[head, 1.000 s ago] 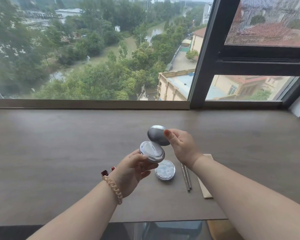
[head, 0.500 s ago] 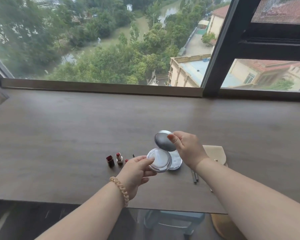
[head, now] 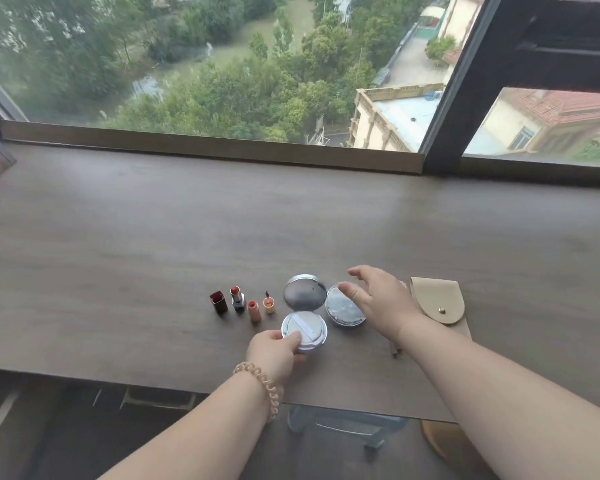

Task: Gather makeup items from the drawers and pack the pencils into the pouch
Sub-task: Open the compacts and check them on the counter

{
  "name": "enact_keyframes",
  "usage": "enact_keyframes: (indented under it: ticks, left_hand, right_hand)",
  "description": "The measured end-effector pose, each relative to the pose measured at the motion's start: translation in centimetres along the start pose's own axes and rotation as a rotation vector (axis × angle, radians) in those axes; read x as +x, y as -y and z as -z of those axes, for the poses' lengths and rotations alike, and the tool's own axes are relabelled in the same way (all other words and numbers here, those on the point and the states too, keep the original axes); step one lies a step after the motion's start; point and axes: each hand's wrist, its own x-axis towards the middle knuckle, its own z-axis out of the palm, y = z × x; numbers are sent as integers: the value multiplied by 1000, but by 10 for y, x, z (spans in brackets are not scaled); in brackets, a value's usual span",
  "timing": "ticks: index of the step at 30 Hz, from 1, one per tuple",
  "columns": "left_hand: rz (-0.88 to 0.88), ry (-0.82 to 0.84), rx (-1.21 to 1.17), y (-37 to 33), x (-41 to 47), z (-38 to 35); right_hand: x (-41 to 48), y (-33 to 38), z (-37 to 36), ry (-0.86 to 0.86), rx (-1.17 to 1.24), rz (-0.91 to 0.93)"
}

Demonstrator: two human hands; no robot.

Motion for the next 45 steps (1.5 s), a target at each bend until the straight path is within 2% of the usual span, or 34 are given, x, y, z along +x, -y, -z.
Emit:
enact_keyframes:
  ticks: [9,16,23,29,32,34,36,40,42,45]
  left_hand:
    - [-56,-194,59,3,23,-22]
    - [-130,-292,398,-3,23,-22]
    - [-86,-337,435,-1,25,-16]
    - [-136,-378,361,-10,13,-13]
    - [-214,-361,246,-17,0,-16]
    - [-268,-321,130,-26,-11,-20]
    - [-292,-230,42,-35,-22,-26]
    - [-337,165,-53,-50,-50,-37]
    - [-305,360,-96,-56,-60,-40]
    - [-266,555,-188,-62,-68,-42]
  right_hand:
    - [-11,-23,-12,144,-249,-24]
    - [-4,-24,-25,178,-204,-8]
    - [4,-24,-33,163,-199,-41]
    - [2,-23,-29,83,-37,-102]
    - [-8,-24,-11,116,373,-186]
    - [-16,-25,8,175,676,-206]
    - [-20,-26,25,204,796,-200]
    - [-31,-20,52,206,869,-127]
    - [-35,-15,59,203,891,-81]
    - [-39,-9,66,193,935,-28]
